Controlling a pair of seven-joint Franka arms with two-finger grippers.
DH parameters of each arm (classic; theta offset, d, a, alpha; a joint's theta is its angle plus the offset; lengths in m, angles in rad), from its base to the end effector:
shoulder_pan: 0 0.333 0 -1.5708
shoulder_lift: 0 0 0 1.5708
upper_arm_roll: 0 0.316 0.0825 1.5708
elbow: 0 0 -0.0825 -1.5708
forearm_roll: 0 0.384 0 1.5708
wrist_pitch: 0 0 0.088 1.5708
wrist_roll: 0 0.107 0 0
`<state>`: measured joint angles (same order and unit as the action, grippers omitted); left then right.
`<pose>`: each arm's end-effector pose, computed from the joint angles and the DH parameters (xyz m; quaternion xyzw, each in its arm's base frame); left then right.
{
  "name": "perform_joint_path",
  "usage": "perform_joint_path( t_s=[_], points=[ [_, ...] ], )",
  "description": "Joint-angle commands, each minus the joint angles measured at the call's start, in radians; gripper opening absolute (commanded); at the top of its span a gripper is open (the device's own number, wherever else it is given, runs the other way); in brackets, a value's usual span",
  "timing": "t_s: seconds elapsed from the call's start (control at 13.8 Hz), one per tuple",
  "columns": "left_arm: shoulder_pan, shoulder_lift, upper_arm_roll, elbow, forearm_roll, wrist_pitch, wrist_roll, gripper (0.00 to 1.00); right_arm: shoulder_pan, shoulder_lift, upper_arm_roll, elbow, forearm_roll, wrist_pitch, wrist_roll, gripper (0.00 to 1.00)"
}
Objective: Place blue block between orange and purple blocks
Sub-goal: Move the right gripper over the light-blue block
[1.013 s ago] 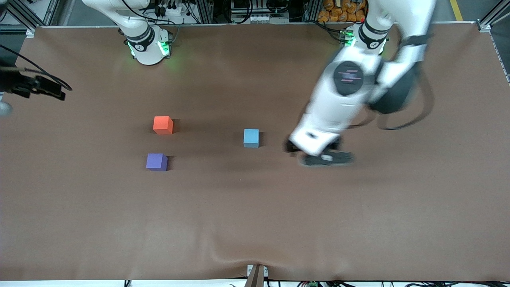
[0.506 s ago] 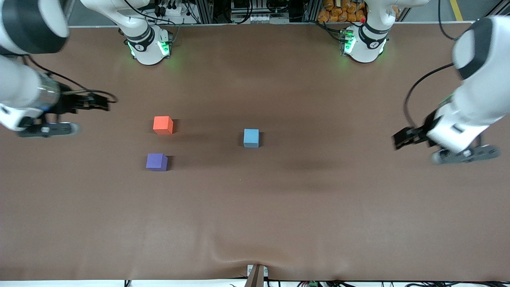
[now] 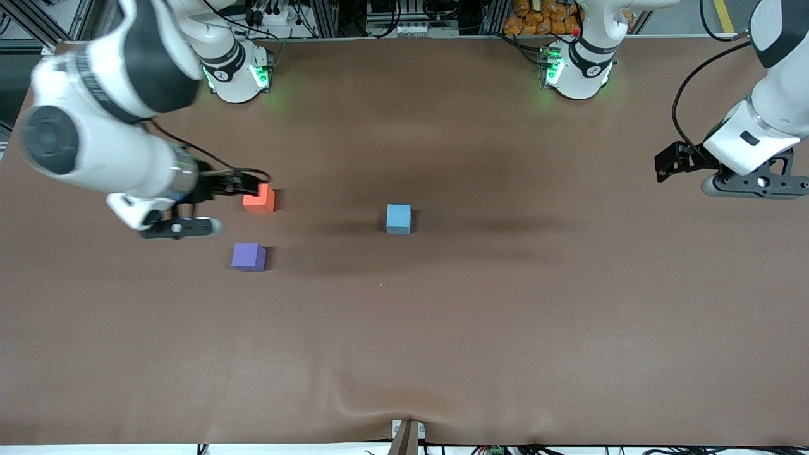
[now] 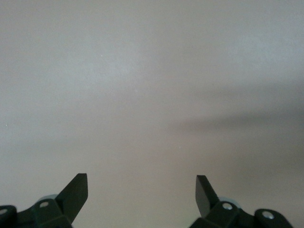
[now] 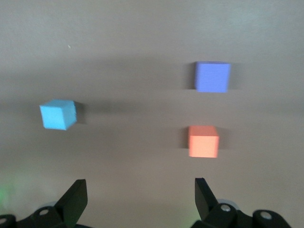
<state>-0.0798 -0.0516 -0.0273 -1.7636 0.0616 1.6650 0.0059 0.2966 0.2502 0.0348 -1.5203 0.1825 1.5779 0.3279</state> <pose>0.5383 -0.0521 0.5696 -0.9974 0.0600 0.0219 0.0324 0.5780 0.2170 0.5035 -0.9908 0.0078 0.1213 0.0589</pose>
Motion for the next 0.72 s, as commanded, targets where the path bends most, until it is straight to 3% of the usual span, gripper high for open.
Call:
perform_joint_path(
  t_s=[0.0,0.29,0.65],
  points=[
    [-0.005,-0.011,-0.011,0.084,0.011,-0.117,0.008,1.0,0.091,0.018,-0.009,-0.044,0.012,0.095,0.14,1.0],
    [0.011,-0.013,-0.005,0.153,-0.043,-0.159,-0.03,1.0,0.246,0.041,-0.009,-0.188,0.012,0.373,0.265,1.0],
    [0.017,-0.011,-0.008,0.151,-0.08,-0.157,-0.056,1.0,0.396,0.194,-0.01,-0.192,0.002,0.601,0.367,1.0]
  ],
)
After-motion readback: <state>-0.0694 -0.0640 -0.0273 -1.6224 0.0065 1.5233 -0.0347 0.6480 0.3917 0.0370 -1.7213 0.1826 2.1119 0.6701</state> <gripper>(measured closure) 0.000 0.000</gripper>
